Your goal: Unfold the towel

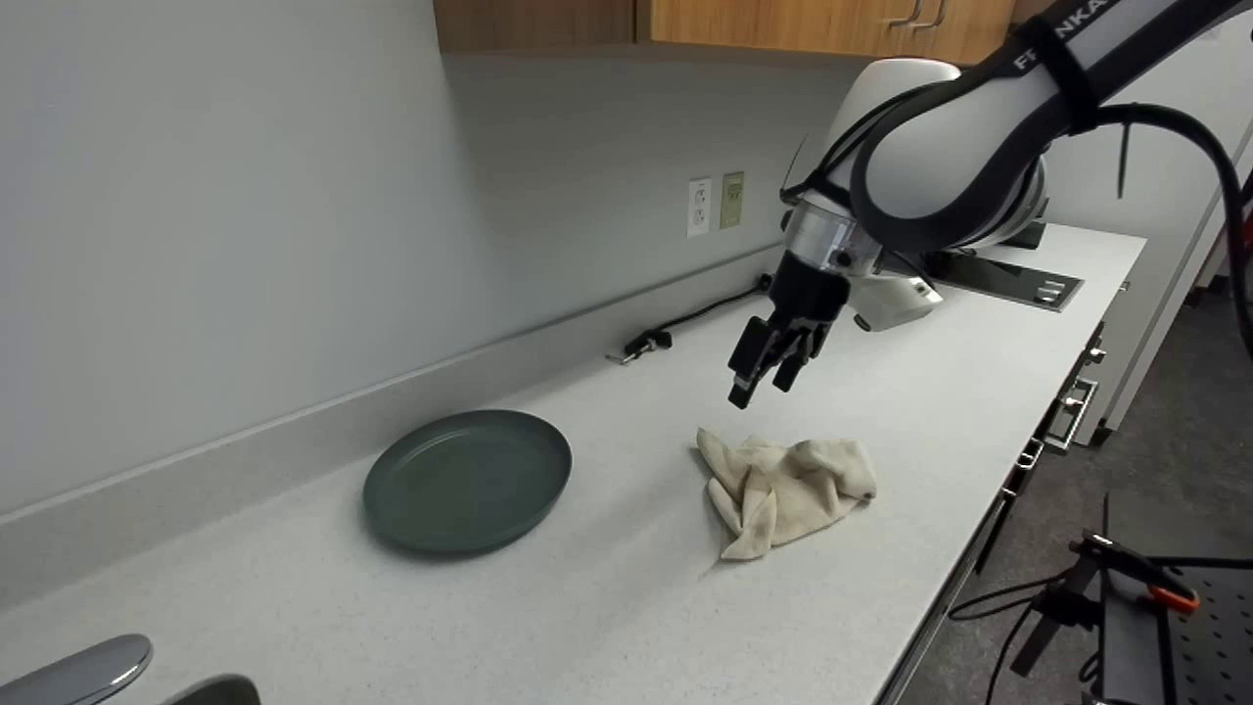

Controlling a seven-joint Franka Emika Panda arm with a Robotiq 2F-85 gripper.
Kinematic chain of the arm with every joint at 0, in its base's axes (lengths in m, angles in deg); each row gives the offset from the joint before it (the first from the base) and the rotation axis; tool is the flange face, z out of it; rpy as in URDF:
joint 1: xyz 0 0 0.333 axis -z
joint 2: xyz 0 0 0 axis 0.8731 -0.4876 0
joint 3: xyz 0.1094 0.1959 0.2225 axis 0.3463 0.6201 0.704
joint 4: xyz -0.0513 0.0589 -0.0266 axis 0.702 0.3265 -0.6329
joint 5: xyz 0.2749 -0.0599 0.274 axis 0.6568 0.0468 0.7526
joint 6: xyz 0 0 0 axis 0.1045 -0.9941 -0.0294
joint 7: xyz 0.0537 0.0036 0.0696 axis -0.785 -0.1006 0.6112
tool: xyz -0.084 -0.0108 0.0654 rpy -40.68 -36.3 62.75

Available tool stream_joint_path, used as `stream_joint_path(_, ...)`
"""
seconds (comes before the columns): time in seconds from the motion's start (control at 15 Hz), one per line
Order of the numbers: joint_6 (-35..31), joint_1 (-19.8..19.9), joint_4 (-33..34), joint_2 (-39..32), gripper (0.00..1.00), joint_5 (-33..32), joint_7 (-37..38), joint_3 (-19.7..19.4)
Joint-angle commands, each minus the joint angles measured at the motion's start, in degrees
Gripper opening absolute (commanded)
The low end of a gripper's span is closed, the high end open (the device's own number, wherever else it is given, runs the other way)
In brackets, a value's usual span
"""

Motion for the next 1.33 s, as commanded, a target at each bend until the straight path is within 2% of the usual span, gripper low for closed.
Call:
stream_joint_path(0.0, -1.9, 1.7, 5.3, -6.7, 1.0, 1.4, 0.1, 1.8)
stream_joint_path(0.27, -2.1, 4.2, 9.8, -11.3, 1.0, 2.6, -1.8, 3.4)
stream_joint_path(0.73, 0.0, 11.6, 16.5, -18.0, 1.0, 8.5, -8.2, 8.7)
stream_joint_path(1.27, 0.3, 14.5, 16.7, -20.6, 1.0, 6.4, -9.7, 8.5)
